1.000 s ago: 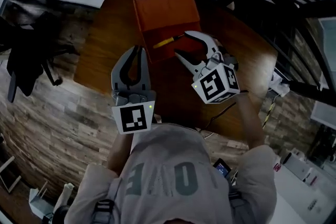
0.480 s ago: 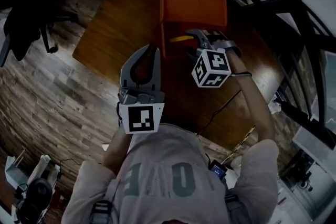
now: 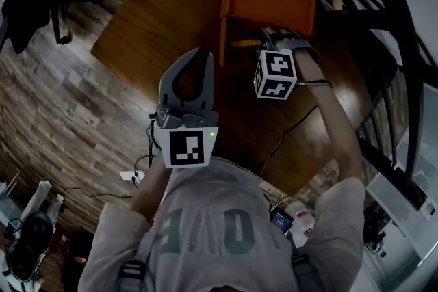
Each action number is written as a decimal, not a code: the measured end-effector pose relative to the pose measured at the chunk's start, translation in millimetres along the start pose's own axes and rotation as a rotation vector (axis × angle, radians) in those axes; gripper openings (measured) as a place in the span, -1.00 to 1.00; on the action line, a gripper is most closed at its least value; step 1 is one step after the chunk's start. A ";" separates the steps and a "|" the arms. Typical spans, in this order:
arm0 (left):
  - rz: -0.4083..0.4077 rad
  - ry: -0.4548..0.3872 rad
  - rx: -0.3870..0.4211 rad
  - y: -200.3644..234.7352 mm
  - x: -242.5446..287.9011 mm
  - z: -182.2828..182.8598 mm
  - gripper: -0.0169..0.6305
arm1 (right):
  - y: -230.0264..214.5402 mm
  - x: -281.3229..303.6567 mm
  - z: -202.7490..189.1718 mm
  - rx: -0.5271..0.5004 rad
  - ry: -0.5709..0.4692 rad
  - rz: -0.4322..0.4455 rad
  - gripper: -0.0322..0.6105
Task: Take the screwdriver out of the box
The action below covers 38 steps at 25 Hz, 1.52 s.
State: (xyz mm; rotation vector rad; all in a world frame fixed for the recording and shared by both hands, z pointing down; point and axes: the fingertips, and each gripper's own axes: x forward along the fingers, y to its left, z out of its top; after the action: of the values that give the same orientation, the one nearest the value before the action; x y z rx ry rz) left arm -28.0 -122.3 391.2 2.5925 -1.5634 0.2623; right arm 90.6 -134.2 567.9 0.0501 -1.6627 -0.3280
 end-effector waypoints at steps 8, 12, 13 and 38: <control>0.016 0.012 -0.022 7.6 3.2 -14.7 -0.88 | 4.4 12.2 2.8 -0.022 0.020 0.065 -0.48; 0.015 0.022 -0.026 9.8 5.2 -18.5 -0.88 | 9.7 13.1 2.3 -0.014 0.034 0.103 -0.58; 0.016 0.020 -0.027 11.0 5.4 -18.6 -0.88 | 9.7 13.1 2.7 -0.007 0.035 0.111 -0.59; 0.010 0.029 -0.015 12.2 6.5 -20.6 -0.88 | 14.6 13.2 3.7 -0.045 0.065 0.181 -0.67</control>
State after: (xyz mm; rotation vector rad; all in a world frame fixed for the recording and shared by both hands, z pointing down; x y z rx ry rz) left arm -37.8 -130.0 412.6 2.5588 -1.5631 0.2862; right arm 87.6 -122.5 584.0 -0.1212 -1.5817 -0.2238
